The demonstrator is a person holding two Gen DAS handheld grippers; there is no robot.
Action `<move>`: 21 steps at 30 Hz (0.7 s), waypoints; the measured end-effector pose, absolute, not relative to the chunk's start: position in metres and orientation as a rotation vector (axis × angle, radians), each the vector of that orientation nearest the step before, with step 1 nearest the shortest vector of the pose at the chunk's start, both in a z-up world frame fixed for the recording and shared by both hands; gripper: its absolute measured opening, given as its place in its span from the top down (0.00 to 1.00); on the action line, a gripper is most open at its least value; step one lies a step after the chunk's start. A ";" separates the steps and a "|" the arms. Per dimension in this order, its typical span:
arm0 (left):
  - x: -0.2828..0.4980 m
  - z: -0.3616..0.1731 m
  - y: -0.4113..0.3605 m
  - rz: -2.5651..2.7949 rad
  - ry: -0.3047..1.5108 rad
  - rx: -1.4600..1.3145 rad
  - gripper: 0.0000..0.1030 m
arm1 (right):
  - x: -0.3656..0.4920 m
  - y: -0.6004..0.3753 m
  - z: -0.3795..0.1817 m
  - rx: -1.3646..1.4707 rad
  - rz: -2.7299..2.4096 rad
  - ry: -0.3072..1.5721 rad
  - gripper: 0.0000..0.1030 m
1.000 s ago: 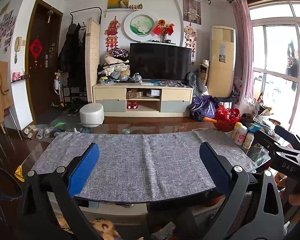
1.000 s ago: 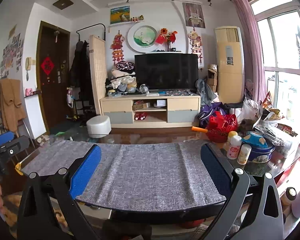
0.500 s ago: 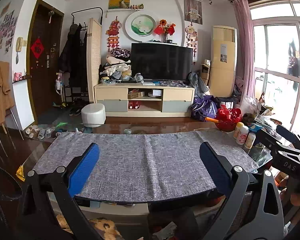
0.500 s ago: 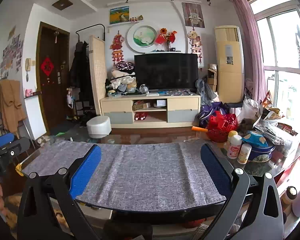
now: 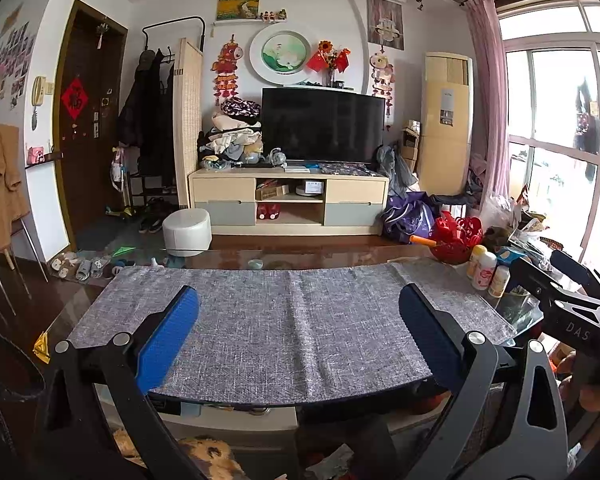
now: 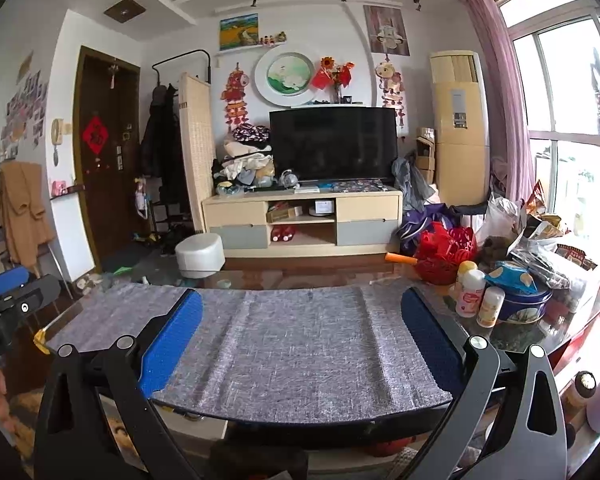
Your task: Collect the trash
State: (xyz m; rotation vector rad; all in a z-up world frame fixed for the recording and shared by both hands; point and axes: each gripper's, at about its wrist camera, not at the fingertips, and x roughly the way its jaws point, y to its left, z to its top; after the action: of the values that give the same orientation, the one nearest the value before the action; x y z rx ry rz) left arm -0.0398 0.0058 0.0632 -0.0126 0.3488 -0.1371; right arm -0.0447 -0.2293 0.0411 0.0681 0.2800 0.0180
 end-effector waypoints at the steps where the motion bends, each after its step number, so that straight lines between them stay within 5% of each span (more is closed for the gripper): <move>1: -0.040 0.063 0.006 -0.136 0.349 -0.012 0.08 | -0.045 -0.229 0.041 0.068 0.018 0.278 0.03; 21: -0.040 0.064 0.006 -0.138 0.347 -0.011 0.08 | -0.045 -0.227 0.042 0.067 0.013 0.280 0.03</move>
State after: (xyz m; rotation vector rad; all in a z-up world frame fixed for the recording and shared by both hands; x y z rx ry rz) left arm -0.0401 0.0057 0.0643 -0.0107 0.3467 -0.1375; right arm -0.0455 -0.2269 0.0424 0.0674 0.2801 0.0130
